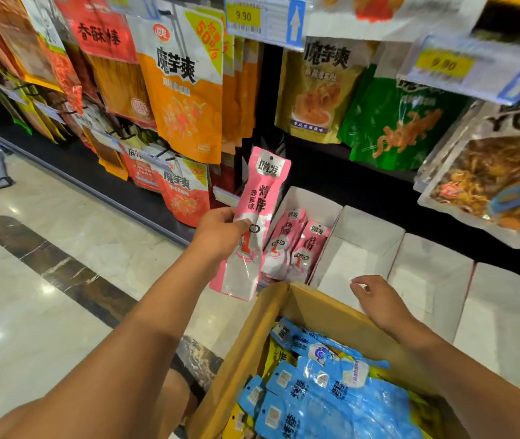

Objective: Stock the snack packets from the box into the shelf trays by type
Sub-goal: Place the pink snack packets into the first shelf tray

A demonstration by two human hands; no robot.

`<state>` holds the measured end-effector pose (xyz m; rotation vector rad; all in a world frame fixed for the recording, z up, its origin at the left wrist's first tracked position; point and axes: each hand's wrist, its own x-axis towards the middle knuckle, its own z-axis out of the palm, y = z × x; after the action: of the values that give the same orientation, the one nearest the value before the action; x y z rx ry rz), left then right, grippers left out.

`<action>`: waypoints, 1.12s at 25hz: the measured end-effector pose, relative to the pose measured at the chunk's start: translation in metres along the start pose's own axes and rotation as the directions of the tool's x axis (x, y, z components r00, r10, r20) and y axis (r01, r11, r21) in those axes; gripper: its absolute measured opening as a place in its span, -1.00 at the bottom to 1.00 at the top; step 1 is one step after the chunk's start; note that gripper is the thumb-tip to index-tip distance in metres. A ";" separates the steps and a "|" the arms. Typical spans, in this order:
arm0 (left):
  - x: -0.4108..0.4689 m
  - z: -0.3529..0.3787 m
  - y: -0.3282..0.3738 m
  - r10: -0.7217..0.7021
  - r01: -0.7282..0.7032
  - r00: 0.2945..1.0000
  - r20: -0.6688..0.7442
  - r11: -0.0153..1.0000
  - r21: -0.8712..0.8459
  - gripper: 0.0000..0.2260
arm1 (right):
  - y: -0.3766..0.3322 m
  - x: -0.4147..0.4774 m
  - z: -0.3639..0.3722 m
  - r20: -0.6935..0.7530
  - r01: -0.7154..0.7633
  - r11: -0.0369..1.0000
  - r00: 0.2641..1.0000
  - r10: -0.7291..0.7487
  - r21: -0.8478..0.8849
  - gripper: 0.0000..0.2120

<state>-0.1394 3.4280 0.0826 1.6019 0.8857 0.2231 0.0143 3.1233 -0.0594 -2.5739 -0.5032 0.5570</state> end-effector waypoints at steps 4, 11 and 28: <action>-0.003 0.038 -0.007 0.073 -0.075 0.996 0.045 0.996 0.056 -0.89 | 0.044 -0.039 0.000 -0.030 -0.039 0.993 0.999 0.036 -0.112 -0.57; 0.005 0.089 -0.023 0.027 -0.029 0.996 0.086 0.999 0.020 -0.86 | 0.046 -0.045 0.004 0.053 -0.087 0.946 0.993 0.109 -0.311 -0.58; 0.161 0.193 -0.088 -0.047 0.001 0.993 0.105 0.919 0.394 -0.83 | 0.062 -0.033 0.025 -0.205 -0.073 0.907 0.979 -0.015 -0.414 -0.41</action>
<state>0.0504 3.3825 -0.0993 1.9540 0.9001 -0.0711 -0.0096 3.0660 -0.1013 -3.0093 -0.5637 0.2001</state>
